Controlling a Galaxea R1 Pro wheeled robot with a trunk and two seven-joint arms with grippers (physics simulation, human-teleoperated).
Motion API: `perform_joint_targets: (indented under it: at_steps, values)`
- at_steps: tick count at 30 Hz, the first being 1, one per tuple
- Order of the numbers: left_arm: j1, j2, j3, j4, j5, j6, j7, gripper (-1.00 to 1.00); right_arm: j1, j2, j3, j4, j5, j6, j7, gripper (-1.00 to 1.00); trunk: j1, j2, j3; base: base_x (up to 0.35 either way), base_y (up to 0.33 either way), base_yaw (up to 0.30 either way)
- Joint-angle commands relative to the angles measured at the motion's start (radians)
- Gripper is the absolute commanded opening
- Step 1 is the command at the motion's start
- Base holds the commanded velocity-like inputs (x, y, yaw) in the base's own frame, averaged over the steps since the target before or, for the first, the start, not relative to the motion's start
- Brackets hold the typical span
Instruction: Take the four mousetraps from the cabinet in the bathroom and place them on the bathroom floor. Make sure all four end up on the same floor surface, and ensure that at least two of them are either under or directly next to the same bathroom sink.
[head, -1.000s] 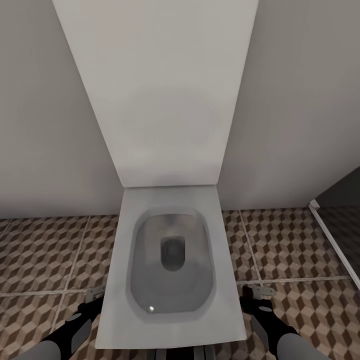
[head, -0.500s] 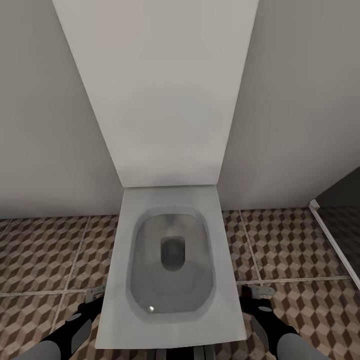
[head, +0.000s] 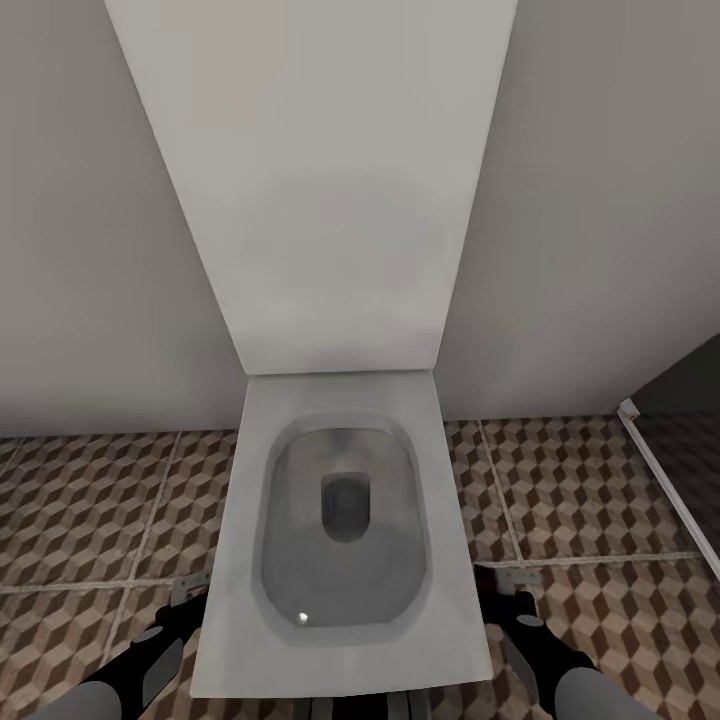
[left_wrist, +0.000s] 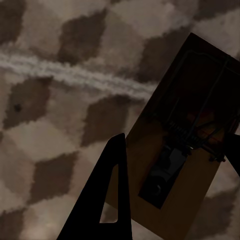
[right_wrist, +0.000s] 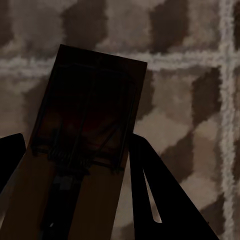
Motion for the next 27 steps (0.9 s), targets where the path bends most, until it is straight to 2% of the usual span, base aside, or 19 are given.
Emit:
perform_joint_targets:
  at_steps: [1, 11, 19, 27]
  values:
    - [0.0, 0.001, -0.009, 0.0, 0.007, -0.003, 0.003, -1.0, -0.001, 0.001, -0.007, 0.003, 0.014, -0.008, -0.001, -1.0, 0.0, 0.0, -0.001, 0.0, 0.0, 0.0]
    - [0.0, 0.0, -0.009, 0.0, 0.006, -0.003, 0.003, -1.0, -0.001, 0.003, -0.007, 0.012, 0.042, -0.011, -0.006, -1.0, 0.0, 0.0, -0.001, 0.0, 0.0, 0.0]
    - [0.0, 0.0, -0.009, 0.0, 0.005, -0.003, 0.003, -1.0, -0.001, 0.004, -0.01, 0.031, 0.098, -0.012, -0.002, -1.0, 0.0, 0.0, -0.001, 0.0, 0.0, 0.0]
    - [0.0, 0.001, -0.01, 0.0, 0.003, -0.003, 0.002, -1.0, -0.001, 0.004, -0.012, 0.04, 0.106, -0.01, -0.002, -1.0, 0.0, 0.0, -0.001, 0.0, 0.0, 0.0]
